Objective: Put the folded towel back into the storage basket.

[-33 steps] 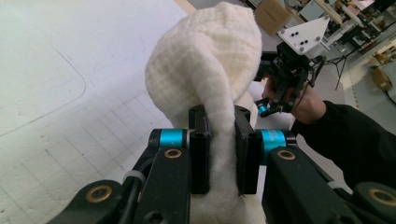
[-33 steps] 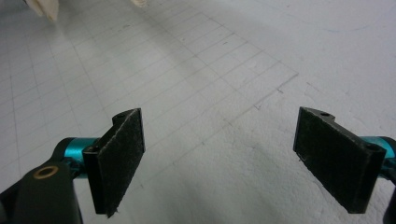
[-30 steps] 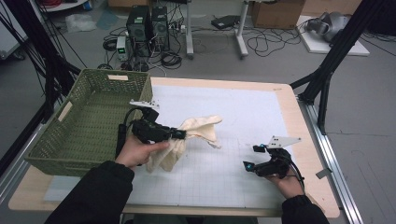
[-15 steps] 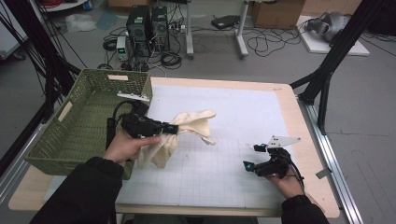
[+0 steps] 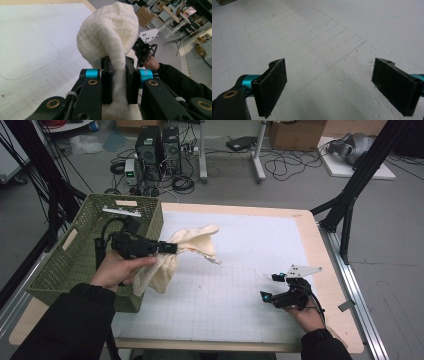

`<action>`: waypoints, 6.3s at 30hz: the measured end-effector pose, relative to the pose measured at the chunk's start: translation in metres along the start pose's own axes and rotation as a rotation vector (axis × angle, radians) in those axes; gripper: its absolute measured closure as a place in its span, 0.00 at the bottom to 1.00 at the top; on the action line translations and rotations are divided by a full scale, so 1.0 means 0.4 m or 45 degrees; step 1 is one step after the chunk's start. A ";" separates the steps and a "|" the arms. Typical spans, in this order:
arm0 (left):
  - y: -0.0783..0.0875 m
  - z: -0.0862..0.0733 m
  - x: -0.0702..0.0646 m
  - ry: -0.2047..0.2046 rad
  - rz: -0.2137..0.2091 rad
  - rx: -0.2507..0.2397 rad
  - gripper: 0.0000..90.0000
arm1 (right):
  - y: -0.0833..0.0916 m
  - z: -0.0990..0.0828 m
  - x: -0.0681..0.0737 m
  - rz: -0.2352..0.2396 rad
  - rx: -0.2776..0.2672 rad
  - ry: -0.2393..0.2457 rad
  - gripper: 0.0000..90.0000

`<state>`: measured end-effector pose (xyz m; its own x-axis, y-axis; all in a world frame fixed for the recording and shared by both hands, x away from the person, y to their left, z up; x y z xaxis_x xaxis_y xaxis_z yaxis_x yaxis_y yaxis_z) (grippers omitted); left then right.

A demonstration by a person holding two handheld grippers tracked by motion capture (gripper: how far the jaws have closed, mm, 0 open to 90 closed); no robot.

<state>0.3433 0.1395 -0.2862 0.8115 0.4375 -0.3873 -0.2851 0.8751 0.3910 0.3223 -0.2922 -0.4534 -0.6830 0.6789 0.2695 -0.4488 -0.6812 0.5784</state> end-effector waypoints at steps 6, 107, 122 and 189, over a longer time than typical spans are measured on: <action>0.042 0.015 0.012 0.011 0.018 -0.025 0.88 | -0.007 0.000 -0.001 0.000 0.006 0.003 0.13; 0.271 -0.223 0.343 0.516 0.614 -0.119 0.87 | -0.035 -0.015 0.005 0.008 0.090 0.033 0.13; 0.260 -0.208 0.344 0.501 0.522 -0.096 0.87 | -0.037 -0.016 0.005 0.007 0.099 0.036 0.13; 0.224 -0.251 0.404 0.521 0.796 -0.044 0.85 | -0.041 -0.018 0.007 0.012 0.117 0.050 0.13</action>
<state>0.3978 0.3092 -0.3975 0.2403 0.8918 -0.3834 -0.6526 0.4408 0.6163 0.3235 -0.2812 -0.4675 -0.7097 0.6602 0.2459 -0.3889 -0.6582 0.6447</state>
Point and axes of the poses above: each handheld gripper's, and its own axes: y roughly backward along the jaws, z roughly out of its top, x roughly to its left, the point moved 3 cm from there along -y, roughly forward along the jaws, and after that the axes turned 10 degrees about -y, right-handed, at the moved point
